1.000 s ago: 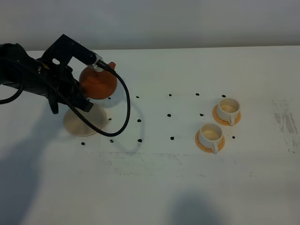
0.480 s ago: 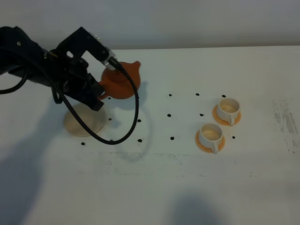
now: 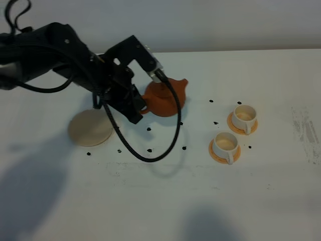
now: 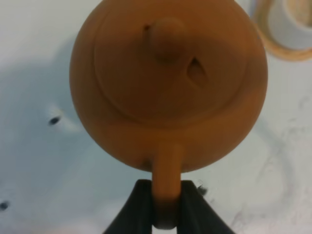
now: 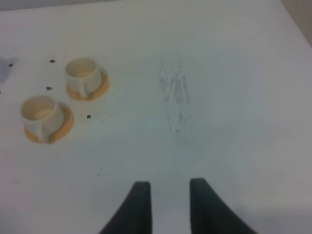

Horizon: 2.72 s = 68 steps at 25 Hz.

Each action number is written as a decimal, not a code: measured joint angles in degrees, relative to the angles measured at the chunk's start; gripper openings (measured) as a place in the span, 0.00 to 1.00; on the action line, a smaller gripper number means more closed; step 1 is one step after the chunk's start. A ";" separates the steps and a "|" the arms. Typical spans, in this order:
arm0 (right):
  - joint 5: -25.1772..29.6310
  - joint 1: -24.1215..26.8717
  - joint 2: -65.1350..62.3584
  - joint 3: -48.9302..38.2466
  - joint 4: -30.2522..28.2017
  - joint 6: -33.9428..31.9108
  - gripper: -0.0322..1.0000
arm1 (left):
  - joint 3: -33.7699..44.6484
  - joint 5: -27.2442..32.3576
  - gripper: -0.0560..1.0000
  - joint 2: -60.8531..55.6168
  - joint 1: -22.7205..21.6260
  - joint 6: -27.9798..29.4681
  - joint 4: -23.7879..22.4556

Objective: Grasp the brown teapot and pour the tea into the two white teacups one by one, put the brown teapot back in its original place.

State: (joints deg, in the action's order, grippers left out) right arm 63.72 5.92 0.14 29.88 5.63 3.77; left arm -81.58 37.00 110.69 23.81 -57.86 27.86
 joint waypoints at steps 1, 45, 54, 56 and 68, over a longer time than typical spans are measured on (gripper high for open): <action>0.00 0.00 0.00 0.00 0.00 0.00 0.24 | -1.07 0.64 0.14 0.67 0.52 -0.10 -0.06; -0.06 0.00 0.00 0.00 0.00 0.00 0.24 | -6.59 -5.82 0.14 7.33 7.18 -25.73 -7.55; -0.06 0.00 0.00 0.00 0.00 0.00 0.24 | -6.59 -8.83 0.14 7.44 8.57 -28.60 -8.47; -0.06 0.00 0.00 0.00 0.00 0.00 0.24 | -6.59 -9.35 0.14 7.80 8.70 -29.60 -8.47; -0.06 0.00 0.00 0.00 0.00 0.00 0.24 | -6.59 -14.93 0.14 9.60 9.60 -31.69 -9.80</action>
State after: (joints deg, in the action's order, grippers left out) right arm 63.65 5.92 0.14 29.88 5.63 3.77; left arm -88.17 22.07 120.29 33.41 -89.56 18.06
